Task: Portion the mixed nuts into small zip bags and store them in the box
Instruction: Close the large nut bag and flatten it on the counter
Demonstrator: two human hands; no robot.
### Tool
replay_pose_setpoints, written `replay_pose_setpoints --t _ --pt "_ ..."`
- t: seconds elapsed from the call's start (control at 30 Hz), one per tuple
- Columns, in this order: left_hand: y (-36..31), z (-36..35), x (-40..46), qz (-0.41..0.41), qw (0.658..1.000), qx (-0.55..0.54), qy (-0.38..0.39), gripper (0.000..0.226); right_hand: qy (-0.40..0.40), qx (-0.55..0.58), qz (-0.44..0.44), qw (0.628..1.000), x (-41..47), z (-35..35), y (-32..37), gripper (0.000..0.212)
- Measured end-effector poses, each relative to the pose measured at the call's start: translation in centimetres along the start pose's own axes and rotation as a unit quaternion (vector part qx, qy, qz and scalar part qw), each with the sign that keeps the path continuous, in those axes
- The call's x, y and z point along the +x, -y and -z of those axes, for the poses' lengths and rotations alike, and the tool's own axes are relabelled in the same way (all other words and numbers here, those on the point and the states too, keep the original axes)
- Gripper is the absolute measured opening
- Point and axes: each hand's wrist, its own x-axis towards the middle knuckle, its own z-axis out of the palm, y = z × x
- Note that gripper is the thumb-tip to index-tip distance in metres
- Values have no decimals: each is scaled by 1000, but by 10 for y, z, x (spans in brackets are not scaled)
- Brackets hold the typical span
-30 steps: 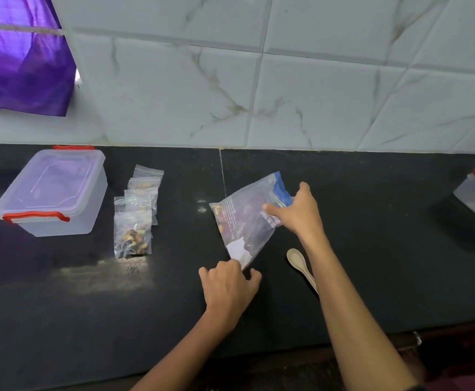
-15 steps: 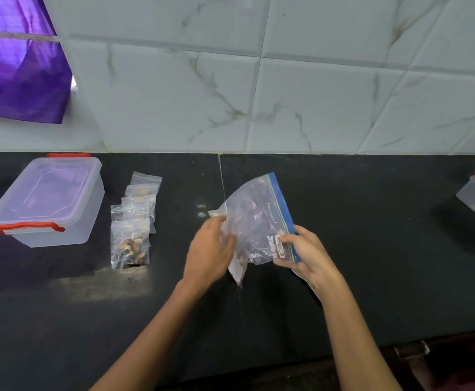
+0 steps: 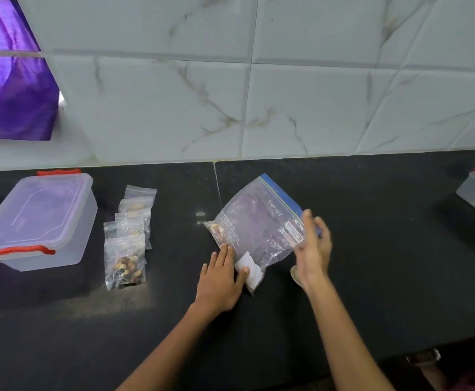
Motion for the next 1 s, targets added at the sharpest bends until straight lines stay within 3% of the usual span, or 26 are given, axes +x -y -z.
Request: replay_pose_setpoints --t 0.07,0.13,0.2,0.23,0.33,0.4,0.47,0.53,0.6,0.63,0.7,0.77,0.9,0.97,1.0 --pt "-3 -3 0 10 1000 6 -14 67 65 -54 -13 996 -11 -4 -31 84" --pt "-6 -5 -1 15 1000 12 -18 65 80 -110 -41 990 -18 -11 -53 55" --pt "-5 -4 0 10 999 17 -29 59 61 -170 -13 983 -16 -19 -63 16" --pt "-3 0 1 7 999 10 -51 55 82 -192 18 978 -14 -21 -64 13" --pt "11 22 14 -1 980 -104 -171 48 196 -184 59 961 -5 -21 -58 24" --pt "25 49 28 33 954 -229 -191 72 271 -184 26 945 -1 -17 -51 17" --pt "41 78 39 88 928 -334 -139 100 314 -197 -38 928 3 -14 -42 19" --pt "55 96 44 133 922 -362 -46 101 331 -209 -89 916 7 -14 -35 32" --pt "62 99 41 137 930 -337 50 60 314 -236 -98 914 7 -20 -33 38" --pt "65 94 40 131 932 -334 53 43 282 -249 -89 922 9 -23 -36 37" --pt "70 76 38 130 906 -402 -25 23 191 -270 -59 942 13 -28 -44 27" --pt "71 60 34 143 856 -481 -126 18 113 -329 -17 937 20 -30 -54 16" --pt "67 47 34 163 774 -580 -198 17 37 -515 38 855 22 -39 -63 13" --pt "66 48 37 161 753 -596 -227 16 -27 -604 129 786 15 -48 -67 34" --pt "66 48 39 156 762 -579 -242 16 -42 -634 195 747 11 -54 -69 45"
